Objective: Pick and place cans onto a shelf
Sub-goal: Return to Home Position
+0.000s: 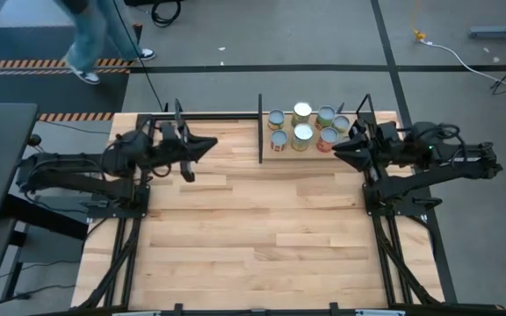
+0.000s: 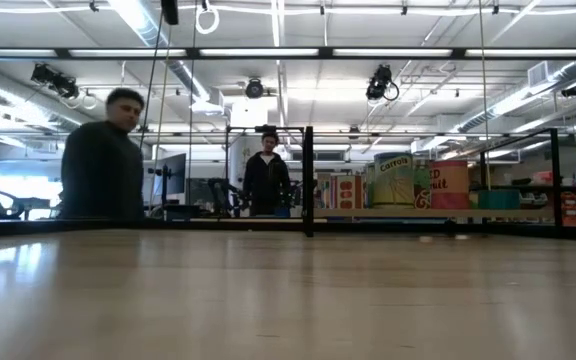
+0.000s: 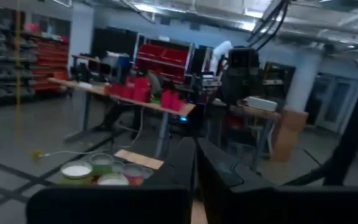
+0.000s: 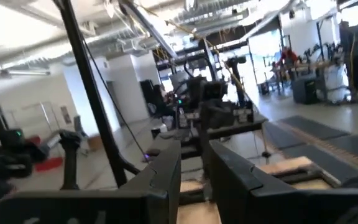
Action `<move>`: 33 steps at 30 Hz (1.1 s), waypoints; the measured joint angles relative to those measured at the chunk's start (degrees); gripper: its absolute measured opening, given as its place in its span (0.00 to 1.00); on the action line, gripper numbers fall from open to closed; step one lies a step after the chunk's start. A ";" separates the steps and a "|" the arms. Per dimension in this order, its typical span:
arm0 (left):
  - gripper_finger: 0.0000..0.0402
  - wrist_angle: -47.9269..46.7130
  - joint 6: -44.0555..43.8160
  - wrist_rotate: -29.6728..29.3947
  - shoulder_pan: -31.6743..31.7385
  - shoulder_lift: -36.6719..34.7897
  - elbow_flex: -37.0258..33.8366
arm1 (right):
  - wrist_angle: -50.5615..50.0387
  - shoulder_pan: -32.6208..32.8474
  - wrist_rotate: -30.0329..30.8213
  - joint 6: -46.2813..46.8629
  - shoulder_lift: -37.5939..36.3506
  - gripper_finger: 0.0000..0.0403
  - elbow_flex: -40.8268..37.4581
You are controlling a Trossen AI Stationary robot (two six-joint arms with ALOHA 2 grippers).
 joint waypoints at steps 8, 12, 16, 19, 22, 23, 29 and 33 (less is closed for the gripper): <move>0.05 1.64 -1.85 -0.66 3.35 -1.03 -0.07 | -2.59 -1.16 3.16 -8.99 -1.31 0.22 -0.29; 0.06 -2.57 0.18 -0.83 3.72 -1.34 -0.07 | -2.81 -2.61 3.30 -12.17 -5.73 0.23 -3.51; 0.05 -4.15 1.92 -0.58 3.63 -2.20 -0.13 | -3.28 -3.33 2.97 -10.97 -12.17 0.22 -8.25; 0.05 -4.38 3.88 -0.78 3.66 -2.72 -0.17 | -3.21 -3.39 2.97 -10.74 -17.03 0.22 -11.93; 0.06 -3.35 3.23 -2.15 3.59 -3.79 -3.01 | -2.51 -3.39 2.97 -10.69 -20.93 0.22 -15.53; 0.06 -1.24 2.73 -2.65 3.39 -3.97 -4.52 | -1.95 -3.39 2.97 -10.58 -22.01 0.22 -16.59; 0.06 20.11 4.43 -4.21 1.80 -6.39 -17.07 | -0.67 -3.39 2.93 -11.45 -25.75 0.22 -20.76; 0.06 21.11 2.73 -7.92 1.78 -9.69 -23.70 | -0.64 -3.39 3.41 -17.04 -26.95 0.22 -22.96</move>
